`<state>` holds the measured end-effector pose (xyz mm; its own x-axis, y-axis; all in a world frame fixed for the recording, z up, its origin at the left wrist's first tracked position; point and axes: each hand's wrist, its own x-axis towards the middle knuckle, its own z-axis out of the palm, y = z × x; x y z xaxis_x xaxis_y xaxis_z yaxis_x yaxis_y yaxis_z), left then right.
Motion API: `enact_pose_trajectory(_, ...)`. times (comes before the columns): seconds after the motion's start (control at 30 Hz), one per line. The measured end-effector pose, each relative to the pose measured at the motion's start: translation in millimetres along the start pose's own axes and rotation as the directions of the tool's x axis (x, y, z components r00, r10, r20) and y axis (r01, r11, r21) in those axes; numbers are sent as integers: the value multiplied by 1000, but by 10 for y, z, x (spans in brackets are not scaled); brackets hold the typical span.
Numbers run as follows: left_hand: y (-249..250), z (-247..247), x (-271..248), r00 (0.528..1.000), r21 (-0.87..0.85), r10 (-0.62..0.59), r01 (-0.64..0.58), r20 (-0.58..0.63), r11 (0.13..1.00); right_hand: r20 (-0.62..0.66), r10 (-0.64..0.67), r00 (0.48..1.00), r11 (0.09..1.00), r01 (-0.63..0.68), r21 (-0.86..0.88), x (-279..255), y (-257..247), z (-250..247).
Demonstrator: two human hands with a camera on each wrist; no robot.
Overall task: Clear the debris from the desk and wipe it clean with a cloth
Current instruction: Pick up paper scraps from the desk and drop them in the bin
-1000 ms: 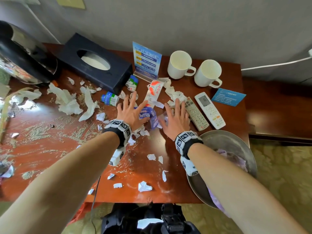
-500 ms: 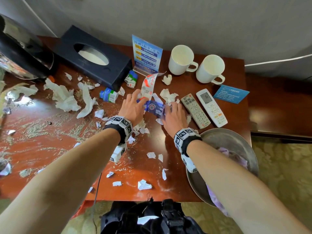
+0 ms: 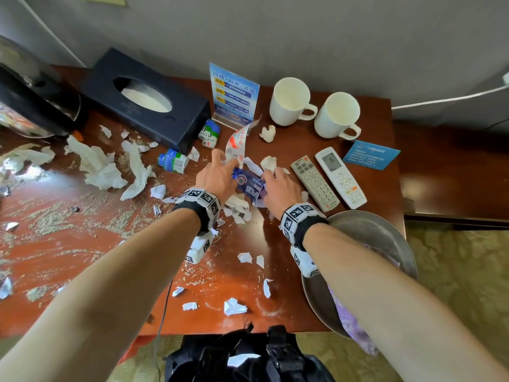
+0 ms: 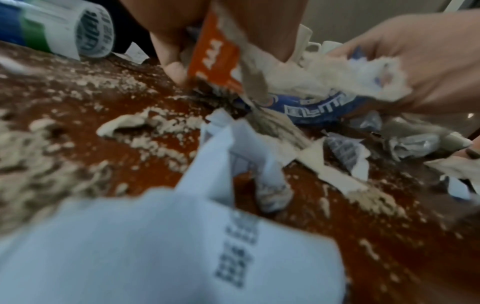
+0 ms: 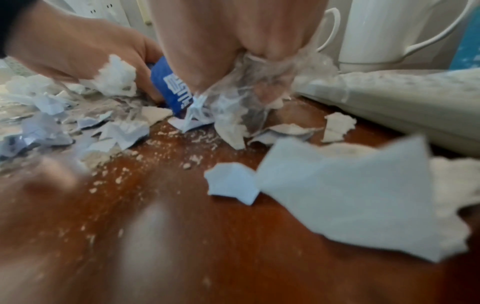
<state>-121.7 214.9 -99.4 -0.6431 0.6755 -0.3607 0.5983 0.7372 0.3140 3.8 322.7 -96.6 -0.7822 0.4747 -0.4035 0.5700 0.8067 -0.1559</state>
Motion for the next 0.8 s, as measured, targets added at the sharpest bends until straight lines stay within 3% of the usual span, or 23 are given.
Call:
enact_pose_trajectory(0.37,-32,-169,-24,997,15,-32,31,69,999,-91,36,995,996,-29,83,-76,-27,-227)
enact_pose_trajectory(0.8,-226,-467,-462,998,-44,20,-23,-57,999,-114,43,993,993,-30,113,-368,-418,-425)
